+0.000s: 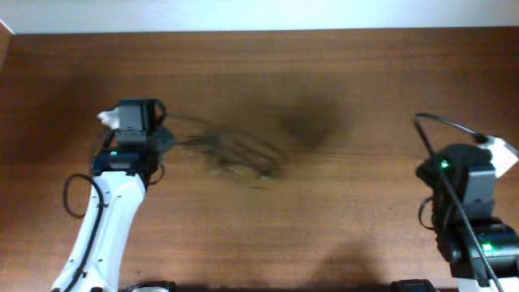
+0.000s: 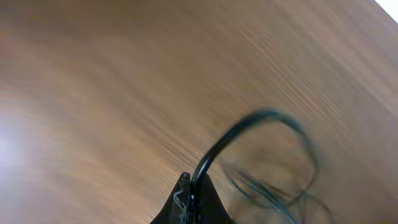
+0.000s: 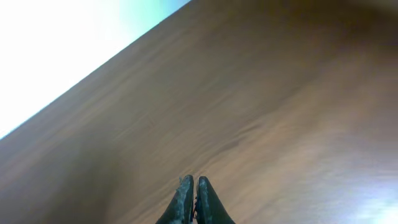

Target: Untangle cables

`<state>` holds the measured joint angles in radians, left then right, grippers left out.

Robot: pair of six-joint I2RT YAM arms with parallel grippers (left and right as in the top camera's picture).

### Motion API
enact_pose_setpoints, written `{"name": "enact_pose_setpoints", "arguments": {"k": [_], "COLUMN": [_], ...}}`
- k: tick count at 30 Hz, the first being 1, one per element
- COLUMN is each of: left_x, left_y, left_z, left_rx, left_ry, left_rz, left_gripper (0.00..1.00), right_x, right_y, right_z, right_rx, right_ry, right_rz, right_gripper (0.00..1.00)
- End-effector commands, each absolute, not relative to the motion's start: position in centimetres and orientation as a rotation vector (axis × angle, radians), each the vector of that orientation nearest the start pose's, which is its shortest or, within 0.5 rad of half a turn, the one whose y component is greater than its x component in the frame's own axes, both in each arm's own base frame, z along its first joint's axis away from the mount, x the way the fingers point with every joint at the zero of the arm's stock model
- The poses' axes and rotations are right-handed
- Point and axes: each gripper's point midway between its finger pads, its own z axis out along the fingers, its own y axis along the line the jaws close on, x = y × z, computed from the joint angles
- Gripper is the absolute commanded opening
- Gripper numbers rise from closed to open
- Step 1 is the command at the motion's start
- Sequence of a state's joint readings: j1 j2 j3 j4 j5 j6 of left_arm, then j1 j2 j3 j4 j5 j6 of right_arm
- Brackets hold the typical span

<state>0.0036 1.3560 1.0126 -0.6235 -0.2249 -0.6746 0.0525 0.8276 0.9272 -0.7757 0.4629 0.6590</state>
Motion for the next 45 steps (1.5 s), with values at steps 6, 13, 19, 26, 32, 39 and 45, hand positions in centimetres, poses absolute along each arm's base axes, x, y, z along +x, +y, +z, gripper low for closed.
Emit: {"name": "enact_pose_setpoints", "arguments": {"k": [6, 13, 19, 26, 32, 39, 45], "left_x": [36.9, 27.7, 27.9, 29.6, 31.6, 31.9, 36.1], "left_y": [-9.4, -17.0, -17.7, -17.5, -17.2, -17.1, -15.1], "left_z": [21.0, 30.0, 31.0, 30.6, 30.0, 30.0, 26.8], "left_rx": [0.205, 1.001, 1.007, 0.908, 0.775, 0.757, 0.466], "left_ry": [2.205, 1.483, 1.495, 1.599, 1.708, 1.719, 1.936], "left_rz": [-0.929, -1.483, -1.519, -1.472, -1.412, -1.409, -1.161], "left_gripper": [0.00, 0.00, 0.00, 0.00, 0.00, 0.00, 0.00], "right_x": [27.5, 28.8, 30.7, 32.3, 28.7, 29.2, 28.5], "right_y": [-2.5, 10.9, 16.4, 20.1, 21.1, 21.4, 18.1], "right_z": [23.2, 23.2, 19.7, 19.8, 25.5, 21.9, 23.5], "right_rx": [0.769, -0.017, -0.190, -0.335, -0.625, -0.491, -0.260], "right_ry": [2.149, 2.298, 2.363, 2.278, 2.038, 2.215, 2.234], "right_rz": [0.200, 1.001, 1.161, 1.104, 0.993, 0.765, 0.644], "right_gripper": [0.18, 0.84, 0.88, 0.93, 0.97, 0.99, 0.99]}}
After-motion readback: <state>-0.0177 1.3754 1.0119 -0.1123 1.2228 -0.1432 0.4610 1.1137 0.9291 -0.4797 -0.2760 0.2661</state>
